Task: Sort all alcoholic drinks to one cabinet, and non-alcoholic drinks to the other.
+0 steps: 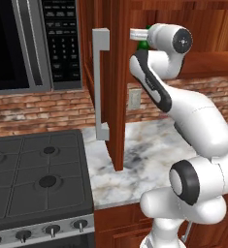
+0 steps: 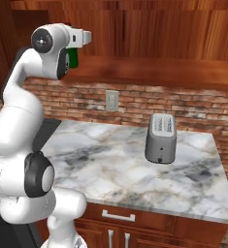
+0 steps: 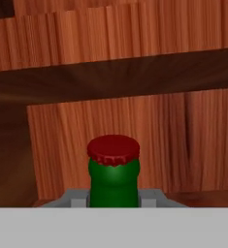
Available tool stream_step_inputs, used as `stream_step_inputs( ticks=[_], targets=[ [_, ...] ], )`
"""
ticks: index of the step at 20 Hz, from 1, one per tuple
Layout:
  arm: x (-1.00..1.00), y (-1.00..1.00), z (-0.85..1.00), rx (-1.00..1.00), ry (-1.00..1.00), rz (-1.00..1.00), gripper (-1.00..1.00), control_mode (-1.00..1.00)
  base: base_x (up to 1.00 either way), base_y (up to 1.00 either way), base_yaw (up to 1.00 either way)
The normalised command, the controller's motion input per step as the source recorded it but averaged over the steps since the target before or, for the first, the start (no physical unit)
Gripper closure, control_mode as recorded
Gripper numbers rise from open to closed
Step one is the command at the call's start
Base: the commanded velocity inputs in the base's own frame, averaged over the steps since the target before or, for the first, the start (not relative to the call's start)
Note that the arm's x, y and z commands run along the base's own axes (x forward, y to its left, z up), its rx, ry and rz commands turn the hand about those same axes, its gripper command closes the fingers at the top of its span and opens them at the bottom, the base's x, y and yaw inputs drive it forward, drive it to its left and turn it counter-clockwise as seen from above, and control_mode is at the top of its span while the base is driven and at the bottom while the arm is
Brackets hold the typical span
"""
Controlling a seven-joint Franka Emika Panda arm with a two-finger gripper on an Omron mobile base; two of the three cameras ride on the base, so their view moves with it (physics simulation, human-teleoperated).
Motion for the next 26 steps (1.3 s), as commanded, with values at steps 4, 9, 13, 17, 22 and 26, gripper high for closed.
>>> stream_step_inputs(
  ticks=[4,9,13,17,22,26],
  targets=[
    [0.42,0.03,-0.13,0.0,0.0,0.0,1.0,-1.0,0.0,0.0,0.0],
    [0.32,0.06,-0.23,0.0,0.0,0.0,1.0,-1.0,0.0,0.0,0.0],
    [0.33,0.08,-0.2,0.0,0.0,0.0,1.0,-1.0,0.0,0.0,0.0],
    [0.36,0.08,-0.16,0.0,0.0,0.0,1.0,-1.0,0.0,0.0,0.0],
    [0.38,0.09,-0.14,0.0,0.0,0.0,1.0,-1.0,0.0,0.0,0.0],
    [0.27,0.08,-0.21,-0.02,0.0,0.0,1.0,-1.0,0.0,0.0,0.0]
  ],
)
